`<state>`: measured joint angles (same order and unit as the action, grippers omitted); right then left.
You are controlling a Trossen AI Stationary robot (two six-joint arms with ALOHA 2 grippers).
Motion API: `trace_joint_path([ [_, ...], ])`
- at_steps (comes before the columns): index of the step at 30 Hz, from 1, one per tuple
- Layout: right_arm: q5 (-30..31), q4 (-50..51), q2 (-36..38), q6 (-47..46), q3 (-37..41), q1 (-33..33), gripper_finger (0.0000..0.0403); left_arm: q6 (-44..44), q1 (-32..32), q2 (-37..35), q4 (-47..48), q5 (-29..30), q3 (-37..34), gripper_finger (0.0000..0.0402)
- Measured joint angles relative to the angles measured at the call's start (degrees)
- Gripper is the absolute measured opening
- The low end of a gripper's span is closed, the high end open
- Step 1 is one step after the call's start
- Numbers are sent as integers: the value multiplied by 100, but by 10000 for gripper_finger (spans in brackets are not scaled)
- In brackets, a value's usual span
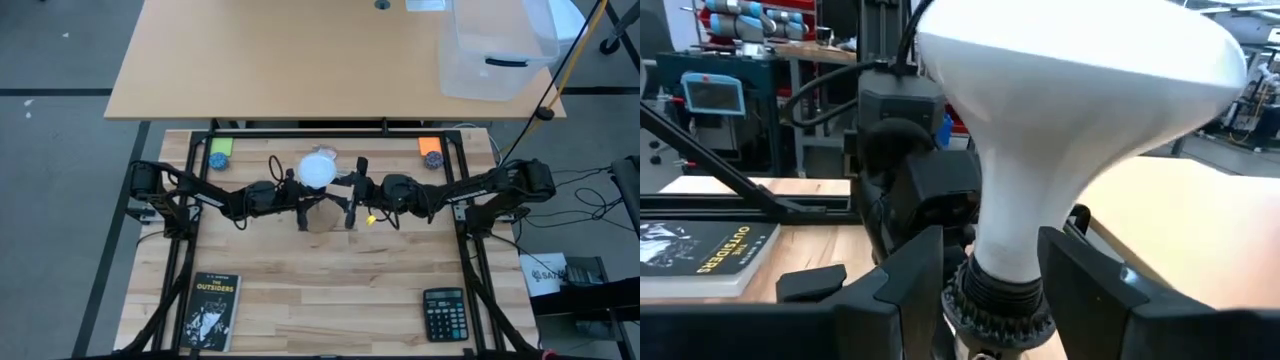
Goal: Screw lightbulb
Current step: Remove the lightbulb from the lamp
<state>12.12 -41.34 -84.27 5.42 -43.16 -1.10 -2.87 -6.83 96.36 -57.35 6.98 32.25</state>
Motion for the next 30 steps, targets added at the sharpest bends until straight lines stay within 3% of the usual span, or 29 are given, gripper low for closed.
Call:
trace_joint_path([
  [8, 133, 86, 0, -85, -19, -22, 174, 0, 2, -2, 45, 45, 2, 70],
  [20, 146, 87, 0, -347, -19, -18, 307, 1, 4, -2, 63, 146, 0, 70],
  [30, 327, -41, 4, -318, -46, -19, 316, 3, 0, 0, 68, 323, -4, 70],
])
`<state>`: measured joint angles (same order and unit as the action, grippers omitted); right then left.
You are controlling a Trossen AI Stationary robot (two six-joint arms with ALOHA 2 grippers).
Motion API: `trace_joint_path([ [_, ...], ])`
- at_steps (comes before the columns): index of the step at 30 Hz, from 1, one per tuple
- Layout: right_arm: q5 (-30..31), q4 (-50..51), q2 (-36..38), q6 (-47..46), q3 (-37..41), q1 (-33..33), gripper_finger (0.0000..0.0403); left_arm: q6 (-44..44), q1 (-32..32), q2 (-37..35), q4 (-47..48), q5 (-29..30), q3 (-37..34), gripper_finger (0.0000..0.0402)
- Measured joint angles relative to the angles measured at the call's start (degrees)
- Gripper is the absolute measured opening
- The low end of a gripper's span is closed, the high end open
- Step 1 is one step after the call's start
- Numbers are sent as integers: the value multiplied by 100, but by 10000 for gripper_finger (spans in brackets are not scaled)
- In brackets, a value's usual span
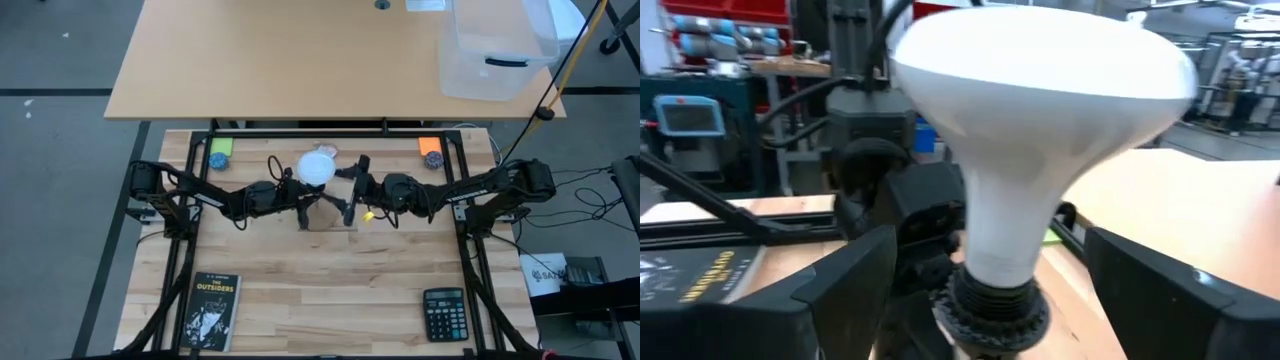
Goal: Screw lightbulb
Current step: Remove the lightbulb from the lamp
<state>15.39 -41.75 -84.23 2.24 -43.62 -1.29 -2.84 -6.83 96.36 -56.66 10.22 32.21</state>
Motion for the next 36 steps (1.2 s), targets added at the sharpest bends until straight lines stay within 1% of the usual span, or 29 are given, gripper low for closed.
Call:
trace_joint_path([
  [9, 101, 0, 1, 19, -16, -32, 315, -20, 0, 2, 0, 75, -2, 70],
  [18, 96, 361, 1, 92, -261, -58, 315, -20, 0, 4, 0, 75, -2, 70],
  [29, -70, 287, 0, 137, -275, -73, 315, -19, 0, 7, 2, 73, -4, 70],
  [32, -51, 341, -29, 50, -399, -118, 315, -19, 0, 7, 2, 75, -4, 70],
  [36, -46, 430, -289, 77, -685, -140, 315, -19, 0, 7, 3, 75, -7, 70],
])
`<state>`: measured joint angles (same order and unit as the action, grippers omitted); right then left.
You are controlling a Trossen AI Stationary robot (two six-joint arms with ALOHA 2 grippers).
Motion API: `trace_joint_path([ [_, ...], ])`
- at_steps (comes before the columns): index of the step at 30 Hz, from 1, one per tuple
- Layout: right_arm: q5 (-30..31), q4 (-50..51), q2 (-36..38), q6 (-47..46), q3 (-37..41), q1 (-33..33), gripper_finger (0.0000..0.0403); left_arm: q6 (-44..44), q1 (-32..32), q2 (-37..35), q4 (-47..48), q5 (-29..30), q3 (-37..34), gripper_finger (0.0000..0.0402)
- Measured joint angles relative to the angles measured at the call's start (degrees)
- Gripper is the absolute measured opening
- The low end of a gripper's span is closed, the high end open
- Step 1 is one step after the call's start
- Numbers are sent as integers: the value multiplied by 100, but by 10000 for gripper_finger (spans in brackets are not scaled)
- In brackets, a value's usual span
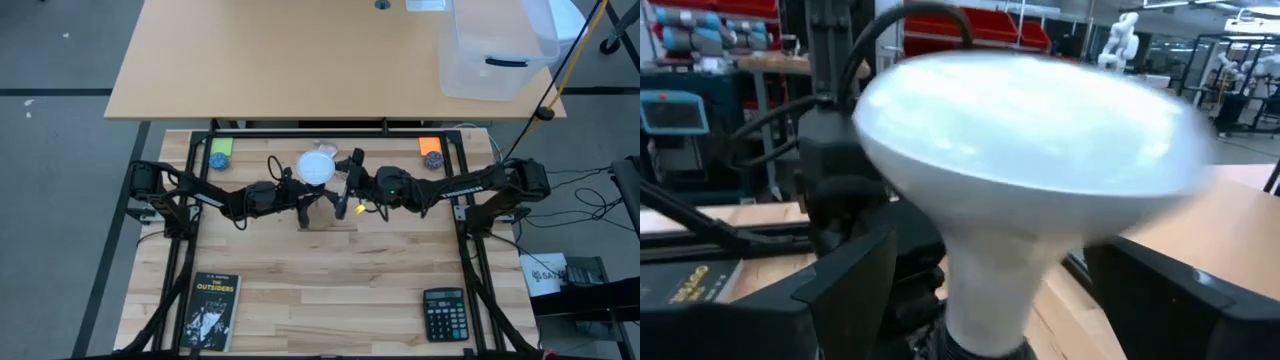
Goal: Screw lightbulb
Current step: Remove the lightbulb from the lamp
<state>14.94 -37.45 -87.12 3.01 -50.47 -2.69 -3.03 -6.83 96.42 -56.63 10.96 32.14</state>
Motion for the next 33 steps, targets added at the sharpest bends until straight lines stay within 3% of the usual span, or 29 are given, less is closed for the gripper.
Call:
trace_joint_path([
  [10, -26, 202, -404, 245, -491, -51, 312, -2, -2, 0, 8, -78, -1, 70],
  [22, -201, 241, -430, 178, -508, -112, 196, 64, 7, 0, 46, -301, -2, 70],
  [33, -1103, 337, -419, 73, -508, -299, 186, 212, -7, -2, 55, -945, -4, 70],
])
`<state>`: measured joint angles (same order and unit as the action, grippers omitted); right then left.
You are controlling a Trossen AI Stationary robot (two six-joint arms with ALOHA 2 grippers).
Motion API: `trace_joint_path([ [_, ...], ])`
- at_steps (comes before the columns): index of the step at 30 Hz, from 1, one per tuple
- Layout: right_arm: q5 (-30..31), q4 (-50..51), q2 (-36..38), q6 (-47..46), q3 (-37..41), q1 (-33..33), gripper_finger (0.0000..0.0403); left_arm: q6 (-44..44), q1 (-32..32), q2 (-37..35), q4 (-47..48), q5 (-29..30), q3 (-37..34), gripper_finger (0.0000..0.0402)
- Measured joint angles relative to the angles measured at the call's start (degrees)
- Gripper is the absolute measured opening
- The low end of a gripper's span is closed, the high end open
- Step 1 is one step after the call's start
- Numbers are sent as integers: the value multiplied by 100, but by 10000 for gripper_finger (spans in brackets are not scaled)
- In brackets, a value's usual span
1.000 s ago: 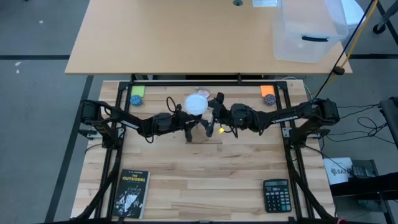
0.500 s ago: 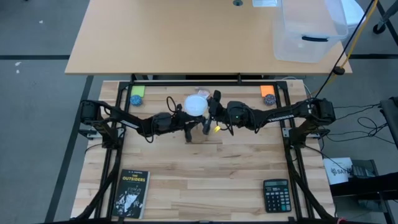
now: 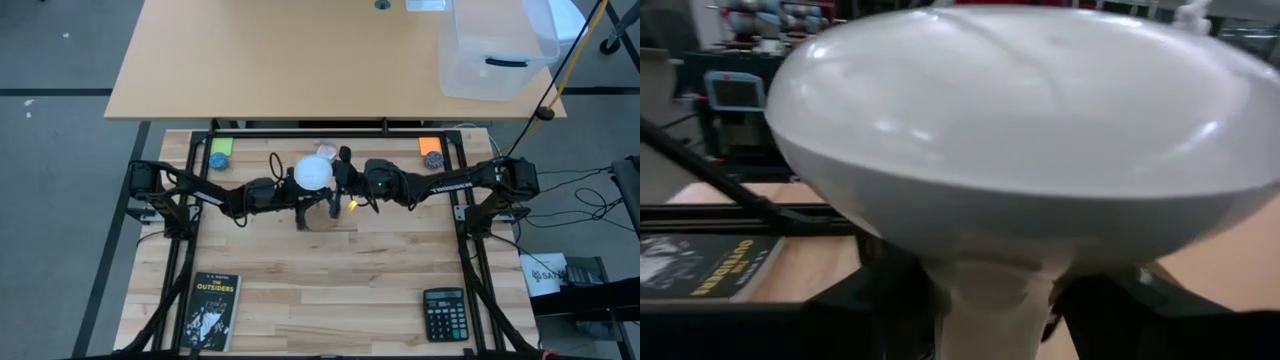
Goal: Screw lightbulb
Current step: Remove the lightbulb from the lamp
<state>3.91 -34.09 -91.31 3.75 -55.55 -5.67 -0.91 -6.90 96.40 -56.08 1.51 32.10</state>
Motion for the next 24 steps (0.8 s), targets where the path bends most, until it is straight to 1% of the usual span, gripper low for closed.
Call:
trace_joint_path([
  [4, -484, 13, 0, 87, 0, -70, 179, 23, 1, 0, -8, -249, 0, 70],
  [7, -901, 57, 8, 186, 0, -160, 179, 33, -44, 0, -8, -582, 1, 70],
  [11, -1697, 85, 13, 279, 0, -332, 179, 35, -81, 0, -7, -1091, 9, 70],
  [18, -3062, 129, 9, 321, 0, -659, 180, 13, -74, 7, 10, -1631, 13, 70],
  [21, -3363, 127, 7, 310, 0, -741, 181, -1, -72, 7, 12, -1645, 15, 70],
  [24, -3401, 144, 35, 262, 0, -743, 183, -3, -72, 7, 14, -1643, 15, 70],
])
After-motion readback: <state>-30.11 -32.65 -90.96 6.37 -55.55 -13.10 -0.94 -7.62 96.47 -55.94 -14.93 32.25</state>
